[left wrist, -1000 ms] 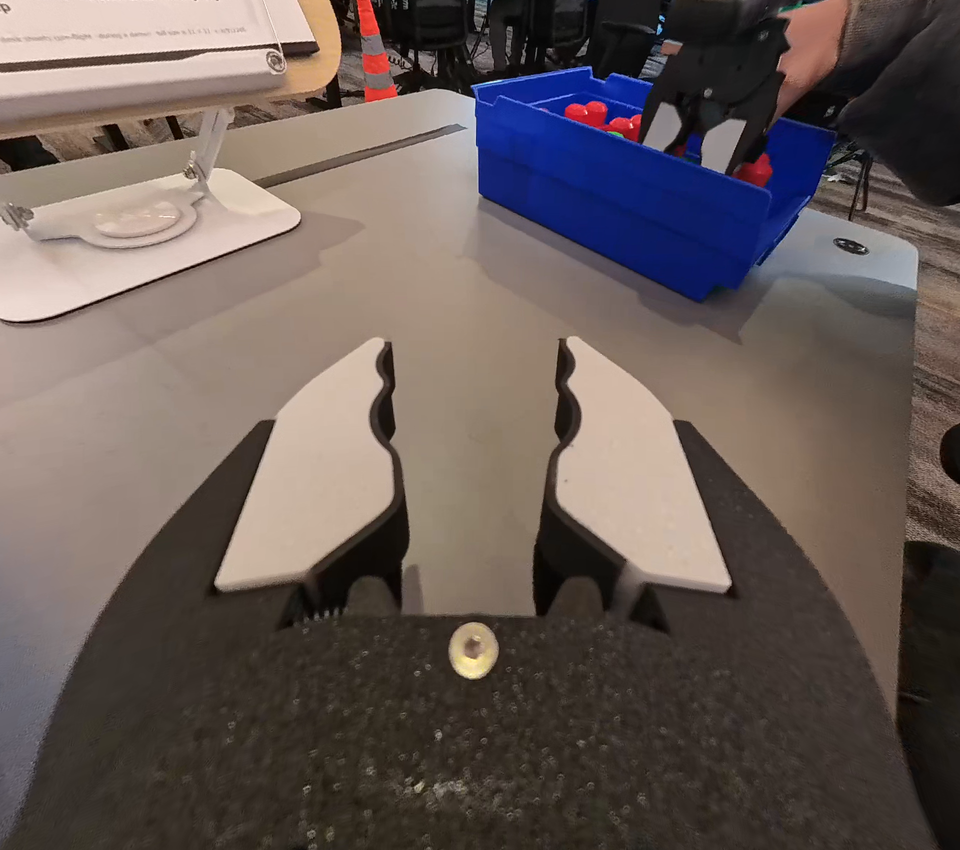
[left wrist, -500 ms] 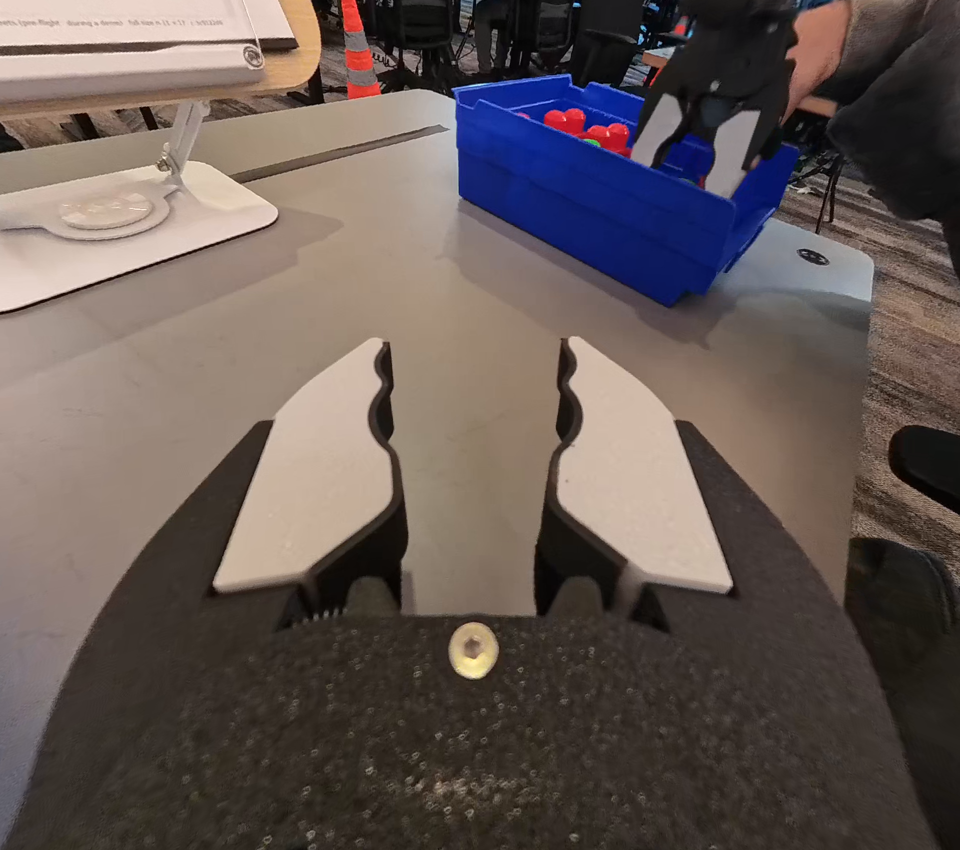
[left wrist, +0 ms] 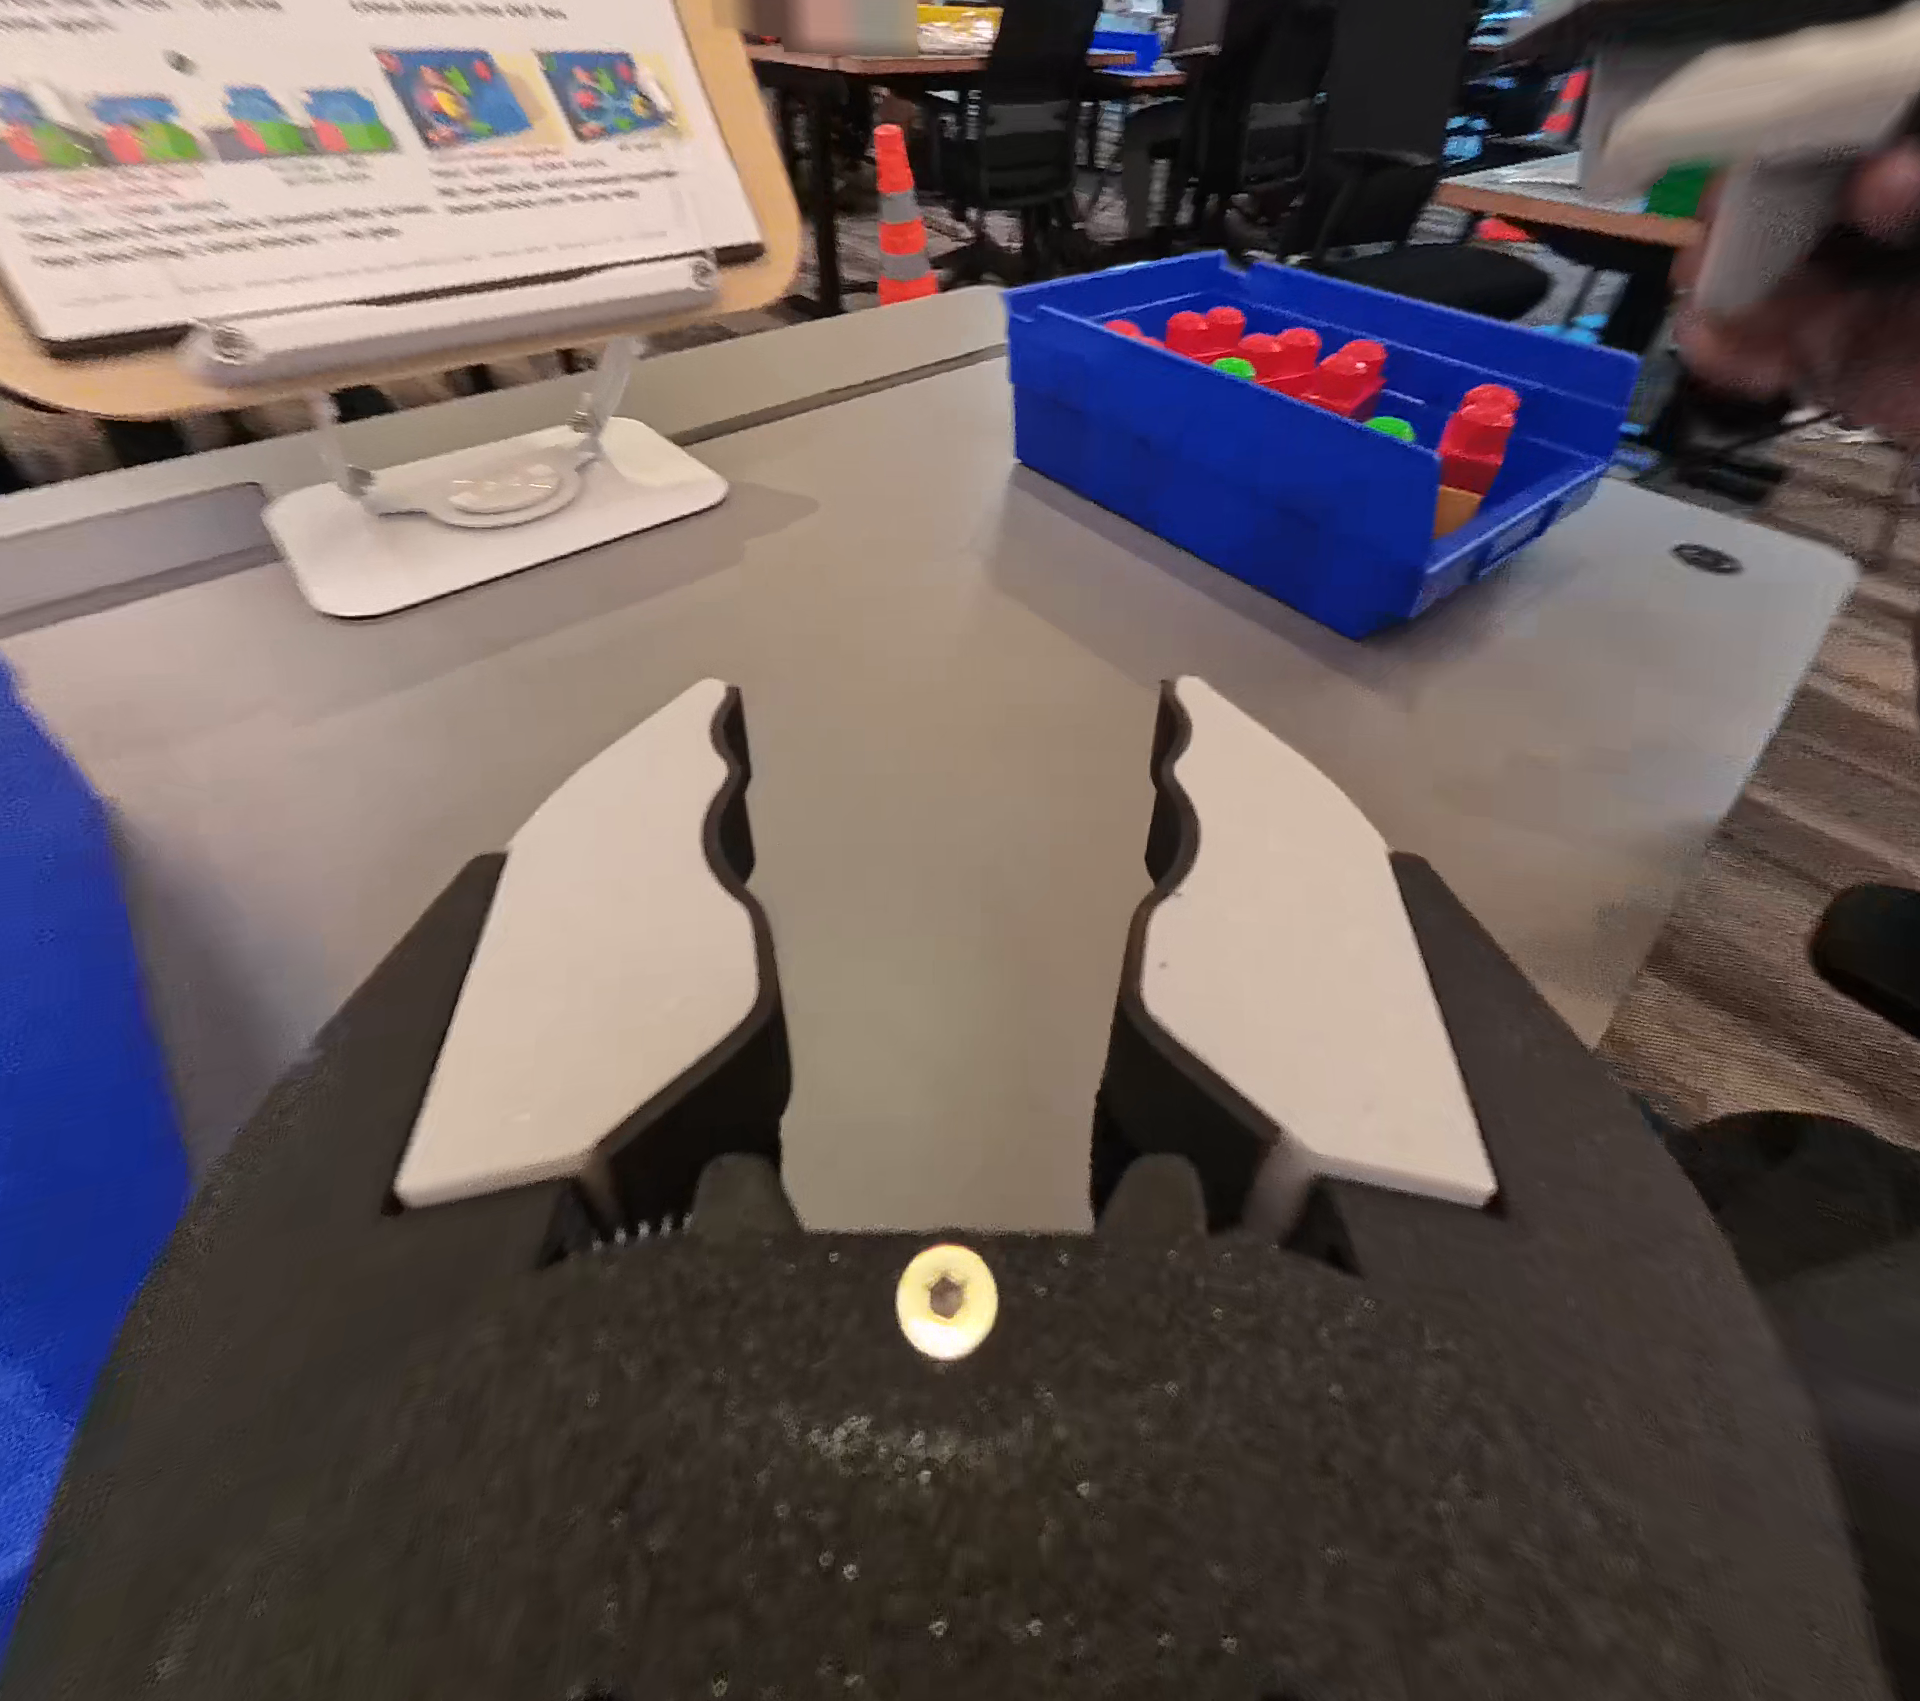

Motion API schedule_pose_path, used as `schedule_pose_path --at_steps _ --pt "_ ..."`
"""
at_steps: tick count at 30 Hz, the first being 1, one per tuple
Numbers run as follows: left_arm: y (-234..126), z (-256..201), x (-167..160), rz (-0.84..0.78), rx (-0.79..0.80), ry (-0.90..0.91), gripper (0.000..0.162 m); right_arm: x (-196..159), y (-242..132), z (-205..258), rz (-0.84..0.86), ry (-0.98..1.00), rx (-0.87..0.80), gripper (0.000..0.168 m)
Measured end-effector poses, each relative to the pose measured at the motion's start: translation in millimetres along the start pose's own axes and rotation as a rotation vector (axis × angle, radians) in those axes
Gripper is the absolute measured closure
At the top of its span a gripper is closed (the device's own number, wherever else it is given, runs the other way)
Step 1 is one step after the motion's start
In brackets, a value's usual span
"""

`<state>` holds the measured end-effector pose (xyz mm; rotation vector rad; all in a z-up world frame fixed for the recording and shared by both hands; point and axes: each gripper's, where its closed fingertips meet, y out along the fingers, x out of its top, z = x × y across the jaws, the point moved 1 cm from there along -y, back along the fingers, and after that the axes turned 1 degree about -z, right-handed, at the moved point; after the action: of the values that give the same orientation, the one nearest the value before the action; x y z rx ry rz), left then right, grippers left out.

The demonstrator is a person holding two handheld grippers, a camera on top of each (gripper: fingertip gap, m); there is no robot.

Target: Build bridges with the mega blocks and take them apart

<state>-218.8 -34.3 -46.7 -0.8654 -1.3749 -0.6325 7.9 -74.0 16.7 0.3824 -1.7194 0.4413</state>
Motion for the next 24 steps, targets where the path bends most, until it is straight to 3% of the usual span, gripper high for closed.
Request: schedule_pose_path --at_steps 2,7,16,21,24 --pt "-13.6 3.7 2.8 0.003 0.069 0.017 0.088 -23.8 15.0 49.4 -0.096 0.058 -0.01 0.102" --pt "-41.7 19.8 -6.0 -0.006 0.232 -0.017 0.09 -72.9 21.9 113.5 -0.059 0.095 -0.081 0.104" --pt "-38.1 21.9 -50.0 0.024 0.261 -0.078 0.089 -87.2 -8.2 102.4 -0.028 0.19 -0.149 0.109" --pt "-29.8 3.3 -45.6 0.001 0.254 0.025 0.086 -84.6 -12.6 99.5 -0.028 0.162 -0.172 0.11" --pt "-5.1 -38.6 -32.5 -0.018 0.114 -0.025 0.087 -86.2 -26.6 71.1 -0.008 0.142 -0.275 0.109"
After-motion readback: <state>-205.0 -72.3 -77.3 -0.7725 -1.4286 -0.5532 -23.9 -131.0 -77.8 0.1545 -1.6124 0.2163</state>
